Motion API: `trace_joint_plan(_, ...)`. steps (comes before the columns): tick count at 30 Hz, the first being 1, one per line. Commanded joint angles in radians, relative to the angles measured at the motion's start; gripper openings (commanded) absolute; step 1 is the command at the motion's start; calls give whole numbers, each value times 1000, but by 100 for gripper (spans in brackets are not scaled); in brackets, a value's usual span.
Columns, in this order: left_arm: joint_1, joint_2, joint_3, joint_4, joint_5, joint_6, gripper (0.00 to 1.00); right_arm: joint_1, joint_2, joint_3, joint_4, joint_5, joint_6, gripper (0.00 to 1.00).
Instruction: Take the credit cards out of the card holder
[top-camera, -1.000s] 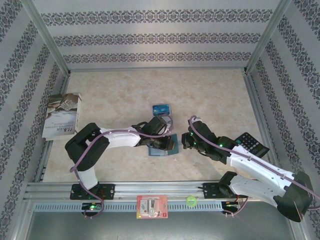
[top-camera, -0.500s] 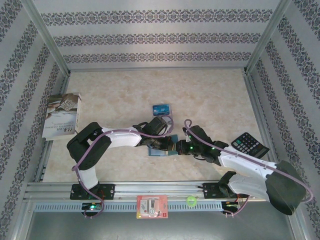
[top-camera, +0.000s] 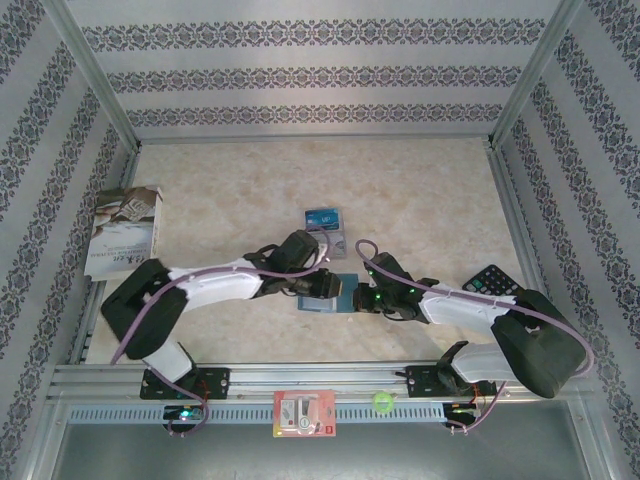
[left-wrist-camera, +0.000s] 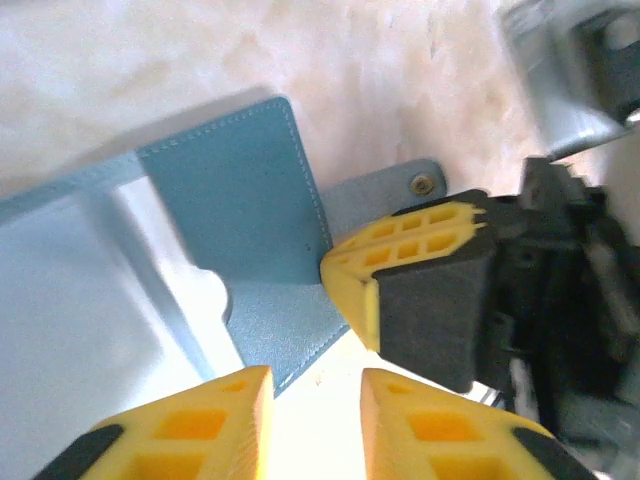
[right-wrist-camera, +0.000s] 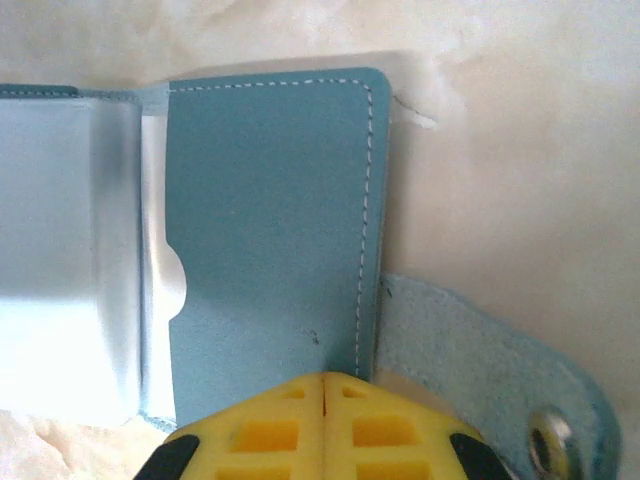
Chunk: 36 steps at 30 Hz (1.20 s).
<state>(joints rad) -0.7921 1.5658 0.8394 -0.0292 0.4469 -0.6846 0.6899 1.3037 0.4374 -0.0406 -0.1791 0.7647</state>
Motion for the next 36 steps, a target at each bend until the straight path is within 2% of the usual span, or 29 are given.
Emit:
trace_joint_plan(1, 47, -105, -66, -17, -91, 5, 33, 11, 24, -7, -33, 59, 16, 0)
trace_joint_plan(4, 93, -139, -121, -53, -90, 14, 35, 25, 28, 7, -48, 78, 15, 0)
trace_joint_plan(8, 111, -186, -168, -90, -150, 34, 49, 33, 32, 9, -57, 98, 15, 0)
trace_joint_plan(11, 139, -212, -203, -97, -181, 33, 51, 34, 30, 7, -54, 98, 16, 0)
trace_joint_plan(15, 164, -208, -236, -52, -154, 33, 56, 35, 28, 7, -52, 98, 16, 0)
trace_joint_plan(19, 165, -186, -282, 102, -80, 1, 66, 36, 28, 12, -52, 99, 13, 0)
trace_joint_plan(21, 165, -166, -290, 154, -51, -10, 68, 36, 25, 12, -51, 98, 14, 0)
trace_joint_plan(27, 166, -112, -311, 249, -9, -51, 67, 36, 14, 11, -50, 99, 14, 0)
trace_joint_plan(34, 165, -87, -324, 362, 55, -107, 47, 37, 15, 11, -47, 99, 16, 0)
trace_joint_plan(36, 164, -103, -328, 366, 59, -118, 45, 36, 10, 11, -49, 100, 16, 0)
